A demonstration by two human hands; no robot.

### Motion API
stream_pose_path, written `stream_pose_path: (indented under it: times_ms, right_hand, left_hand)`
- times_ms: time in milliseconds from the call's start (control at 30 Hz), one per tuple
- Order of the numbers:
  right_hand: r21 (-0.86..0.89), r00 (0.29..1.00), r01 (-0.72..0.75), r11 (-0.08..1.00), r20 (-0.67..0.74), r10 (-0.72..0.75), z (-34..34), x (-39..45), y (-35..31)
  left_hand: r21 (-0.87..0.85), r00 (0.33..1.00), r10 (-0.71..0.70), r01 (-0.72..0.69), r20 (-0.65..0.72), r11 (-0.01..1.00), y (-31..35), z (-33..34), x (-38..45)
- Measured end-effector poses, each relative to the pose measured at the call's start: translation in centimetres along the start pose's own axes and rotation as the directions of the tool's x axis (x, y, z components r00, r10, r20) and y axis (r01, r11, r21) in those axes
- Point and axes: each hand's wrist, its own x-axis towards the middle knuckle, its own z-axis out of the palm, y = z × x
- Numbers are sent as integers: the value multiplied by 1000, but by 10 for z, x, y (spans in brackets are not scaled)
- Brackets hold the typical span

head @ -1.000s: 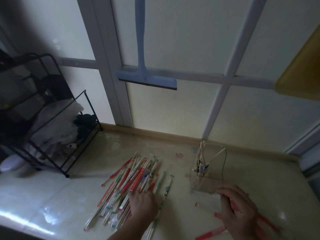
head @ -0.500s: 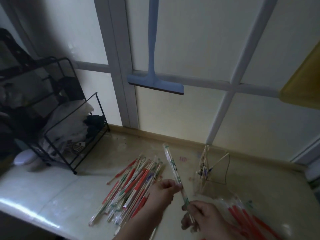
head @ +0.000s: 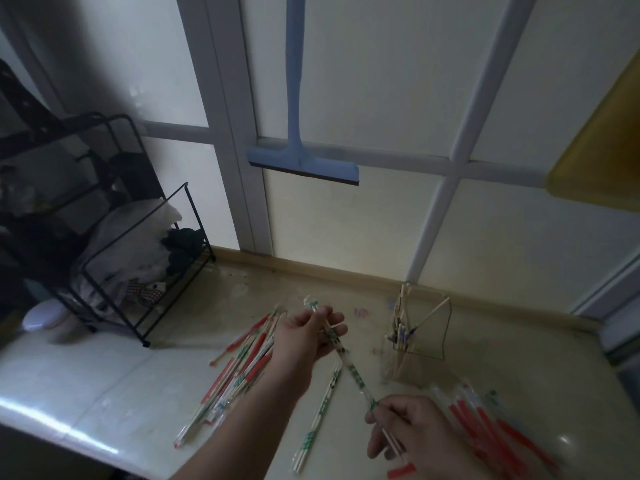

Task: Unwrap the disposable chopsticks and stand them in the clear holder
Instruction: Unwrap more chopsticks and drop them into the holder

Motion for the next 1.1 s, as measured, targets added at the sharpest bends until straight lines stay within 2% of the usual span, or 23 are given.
stream_pose_path:
  times_ms: [300,467,600,733,800,900,1000,1100]
  right_hand:
    - [50,996,56,997,-77,-52,-3,9,-4]
    - [135,995,-1,991,-103,15,-7,10,-5]
    - [115,999,-24,993,-45,30,-18,4,1]
    - [72,999,-33,997,-26,35,-29,-1,15]
    - [46,997,-55,997,-51,57,-36,-9,28]
    - [67,993,-73,995,-90,79,-50,-23,51]
    - [135,982,-55,989,-171,78,-64,-30,67]
    - [175,982,-46,983,-173,77,-68,-31,72]
  left_hand:
    - [-32,999,-31,32,12,999,-16,14,-6]
    - [-135,997,-66,61,-36,989,-13,12,10]
    - [-231,991,-99,76,-90,970,-12,2,29]
    - [-252,987,-119,89,-108,964,-17,-1,39]
    - [-253,982,-137,100,-133,962,-19,-8,49]
    - [-325,986,-140,102,-95,940,-19,-17,64]
    - [-295,977,-141,88,-163,951,-31,-6,59]
    - [-150,988,-152,157,41,976,-55,22,26]
